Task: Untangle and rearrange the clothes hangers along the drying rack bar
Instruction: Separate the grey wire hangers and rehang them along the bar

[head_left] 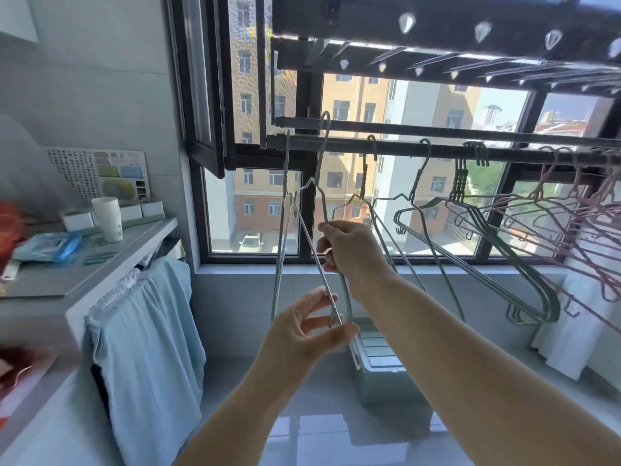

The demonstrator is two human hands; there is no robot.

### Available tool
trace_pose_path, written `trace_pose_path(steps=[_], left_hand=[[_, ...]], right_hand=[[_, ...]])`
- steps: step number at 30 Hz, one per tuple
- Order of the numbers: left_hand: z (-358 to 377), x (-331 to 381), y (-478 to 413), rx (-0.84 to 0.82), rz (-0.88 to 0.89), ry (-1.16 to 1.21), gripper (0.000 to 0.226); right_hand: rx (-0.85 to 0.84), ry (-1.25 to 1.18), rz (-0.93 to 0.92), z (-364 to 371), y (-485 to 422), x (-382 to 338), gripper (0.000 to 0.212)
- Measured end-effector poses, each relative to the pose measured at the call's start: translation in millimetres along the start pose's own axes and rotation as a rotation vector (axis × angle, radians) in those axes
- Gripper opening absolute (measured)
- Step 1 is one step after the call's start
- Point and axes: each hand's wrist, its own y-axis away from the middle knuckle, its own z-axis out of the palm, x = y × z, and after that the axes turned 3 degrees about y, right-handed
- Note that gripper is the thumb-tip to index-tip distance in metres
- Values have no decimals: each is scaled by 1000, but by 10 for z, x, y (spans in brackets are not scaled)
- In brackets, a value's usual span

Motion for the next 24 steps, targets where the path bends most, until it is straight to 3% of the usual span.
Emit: trace_pose_path(steps=[11, 13, 16, 20, 22, 24], left_hand=[[97, -170, -58, -25, -72, -29, 86], [121, -222, -66, -23, -75, -35, 85], [175, -298, -69, -1, -96, -15, 89], [366, -419, -31, 16, -181, 75, 111], [520, -510, 0, 23, -246, 112, 119], [675, -573, 17, 27, -301, 166, 106]], right_hand=[[-75, 23, 115, -68, -96, 190, 23], [-120, 177, 115, -111, -51, 162, 29], [-131, 667, -70, -290, 52, 50, 47], [59, 719, -310, -716, 138, -71, 50], [65, 704, -224, -868, 119, -25, 54], [-6, 674, -59, -917, 96, 74, 57]])
